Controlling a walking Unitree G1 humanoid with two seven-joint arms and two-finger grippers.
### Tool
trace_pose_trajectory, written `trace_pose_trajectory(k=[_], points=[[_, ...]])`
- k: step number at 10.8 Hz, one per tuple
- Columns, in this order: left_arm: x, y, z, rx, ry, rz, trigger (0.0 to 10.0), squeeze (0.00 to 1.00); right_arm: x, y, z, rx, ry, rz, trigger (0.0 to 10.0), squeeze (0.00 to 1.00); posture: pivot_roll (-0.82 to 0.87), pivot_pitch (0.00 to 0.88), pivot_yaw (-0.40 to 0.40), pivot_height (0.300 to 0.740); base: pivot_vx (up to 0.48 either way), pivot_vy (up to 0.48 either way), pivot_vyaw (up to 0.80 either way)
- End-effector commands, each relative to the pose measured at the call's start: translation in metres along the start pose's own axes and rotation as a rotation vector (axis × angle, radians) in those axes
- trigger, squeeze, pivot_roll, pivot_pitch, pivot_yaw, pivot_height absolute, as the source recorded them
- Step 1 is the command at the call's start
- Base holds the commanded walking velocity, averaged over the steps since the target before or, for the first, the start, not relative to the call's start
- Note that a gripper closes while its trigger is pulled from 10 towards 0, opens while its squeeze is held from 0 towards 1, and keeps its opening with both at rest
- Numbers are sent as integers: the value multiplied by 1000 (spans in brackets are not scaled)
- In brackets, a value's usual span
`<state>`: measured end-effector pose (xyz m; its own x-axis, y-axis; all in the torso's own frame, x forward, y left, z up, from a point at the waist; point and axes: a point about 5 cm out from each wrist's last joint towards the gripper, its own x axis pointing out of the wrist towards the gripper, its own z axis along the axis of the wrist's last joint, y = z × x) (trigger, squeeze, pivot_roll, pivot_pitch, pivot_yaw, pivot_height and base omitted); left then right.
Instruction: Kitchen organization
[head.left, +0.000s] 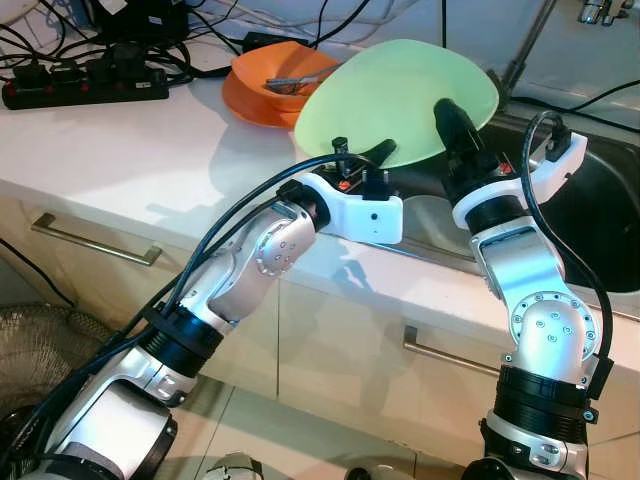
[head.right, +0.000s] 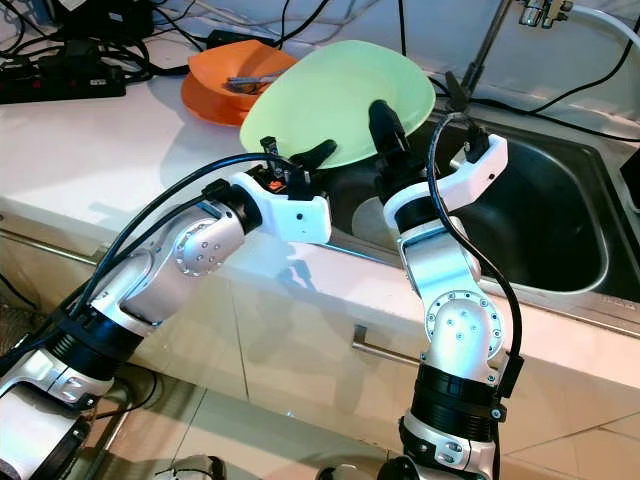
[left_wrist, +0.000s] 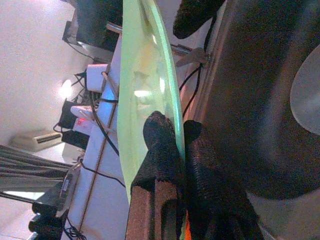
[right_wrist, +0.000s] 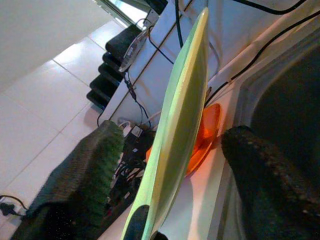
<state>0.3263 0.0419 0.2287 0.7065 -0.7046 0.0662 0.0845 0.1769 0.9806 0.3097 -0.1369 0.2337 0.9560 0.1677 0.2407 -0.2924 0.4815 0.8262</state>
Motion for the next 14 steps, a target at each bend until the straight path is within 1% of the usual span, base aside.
trace_pose_trajectory(k=[1,12,13,14], points=[[2,9,9,18,-45,29,10000,0,2,0,3,-7,-18,-15,0,0,43,60,-70,740,0,0,0],[3,11,12,34,-64,39,10000,0,5,-2,-4,7,0,-33,0,0,44,75,-72,740,0,0,0],[3,12,12,23,-68,46,10000,1000,5,-2,-4,10,-1,-34,0,0,45,75,-72,740,0,0,0],[4,12,12,15,-70,46,10000,1000,5,-3,-5,13,-1,-36,0,0,45,75,-72,740,0,0,0]])
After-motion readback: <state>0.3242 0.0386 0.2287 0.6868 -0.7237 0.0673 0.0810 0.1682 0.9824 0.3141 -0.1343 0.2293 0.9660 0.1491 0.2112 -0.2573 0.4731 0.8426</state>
